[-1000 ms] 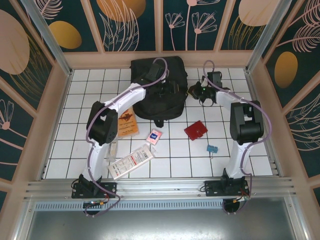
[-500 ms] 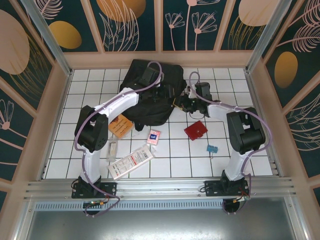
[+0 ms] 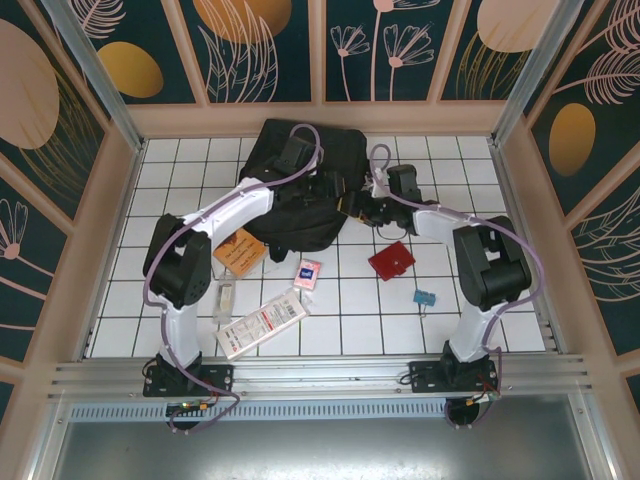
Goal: Pack books, pencil case, and school supplies into a backpack
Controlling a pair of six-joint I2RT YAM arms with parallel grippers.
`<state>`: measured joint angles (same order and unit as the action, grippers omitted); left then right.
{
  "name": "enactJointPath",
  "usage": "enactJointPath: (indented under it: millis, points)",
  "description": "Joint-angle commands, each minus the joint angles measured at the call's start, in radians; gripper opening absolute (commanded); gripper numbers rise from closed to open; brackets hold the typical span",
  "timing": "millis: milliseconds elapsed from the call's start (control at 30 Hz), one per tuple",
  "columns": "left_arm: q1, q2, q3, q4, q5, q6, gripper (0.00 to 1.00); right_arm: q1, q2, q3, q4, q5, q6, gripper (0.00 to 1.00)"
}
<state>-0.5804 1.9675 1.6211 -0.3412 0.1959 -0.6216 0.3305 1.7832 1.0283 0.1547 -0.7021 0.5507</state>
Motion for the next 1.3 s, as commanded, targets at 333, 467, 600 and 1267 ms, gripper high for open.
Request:
enactJointPath:
  millis: [333, 467, 600, 1267]
  points:
    - [-0.027, 0.026, 0.035, -0.055, 0.057, 0.022, 0.44, -0.104, -0.152, -0.134, 0.157, 0.077, 0.172, 0.34]
    - [-0.041, 0.072, 0.105, -0.109, 0.061, 0.064, 0.38, -0.103, -0.115, -0.080, 0.081, 0.089, 0.145, 0.28]
    - [-0.052, 0.110, 0.151, -0.156, 0.051, 0.083, 0.37, -0.087, -0.066, -0.016, 0.018, 0.081, 0.118, 0.27]
    - [-0.052, -0.106, -0.294, 0.115, 0.209, -0.045, 0.37, 0.009, 0.097, 0.121, -0.112, 0.072, 0.121, 0.38]
